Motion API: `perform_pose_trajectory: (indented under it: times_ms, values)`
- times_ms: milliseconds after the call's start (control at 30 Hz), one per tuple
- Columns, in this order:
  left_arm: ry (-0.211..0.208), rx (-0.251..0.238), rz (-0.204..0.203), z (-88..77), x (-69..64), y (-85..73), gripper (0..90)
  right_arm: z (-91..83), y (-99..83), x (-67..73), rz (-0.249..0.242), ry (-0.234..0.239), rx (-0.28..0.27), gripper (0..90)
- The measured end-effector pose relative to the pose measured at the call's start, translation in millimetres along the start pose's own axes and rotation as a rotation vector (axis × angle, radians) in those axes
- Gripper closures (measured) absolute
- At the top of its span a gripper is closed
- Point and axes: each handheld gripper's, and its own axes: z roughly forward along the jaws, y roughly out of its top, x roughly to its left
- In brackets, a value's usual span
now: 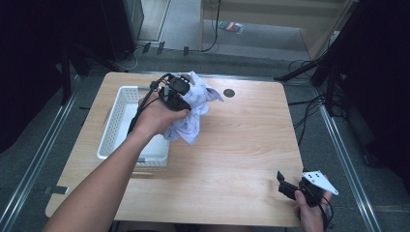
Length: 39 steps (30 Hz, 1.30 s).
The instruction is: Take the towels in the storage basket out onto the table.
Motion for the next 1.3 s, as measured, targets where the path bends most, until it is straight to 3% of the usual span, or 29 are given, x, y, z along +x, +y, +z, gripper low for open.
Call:
perform_pose_trajectory:
  times_ms: [467, 800, 867, 967, 1200, 1300]
  values:
    - [-0.022, 0.003, 0.027, 16.2, -26.8, 13.0, 60.0, 0.0, 0.0, -0.5, 0.001, 0.004, -0.003, 6.0]
    - [-0.046, 0.025, 0.041, 38.3, -46.6, 20.6, 59.5, -0.3, 0.0, -1.1, 0.001, 0.009, -0.006, 5.9]
    - [-0.060, 0.031, 0.038, 45.0, -50.5, 20.7, 59.3, -0.3, 0.0, -1.2, 0.003, 0.010, -0.007, 6.0]
    - [-0.118, 0.046, 0.011, 61.5, -57.8, 19.4, 59.0, -0.3, 0.0, -1.4, 0.003, 0.011, -0.010, 5.9]
    - [-0.135, 0.090, 0.011, 88.1, -67.2, 13.0, 58.1, -0.3, 0.0, -1.5, 0.004, 0.013, -0.011, 6.0]
    - [-0.204, 0.102, -0.033, 97.6, -65.1, 10.2, 53.8, -0.1, 0.0, -1.5, 0.005, 0.013, -0.010, 6.0]
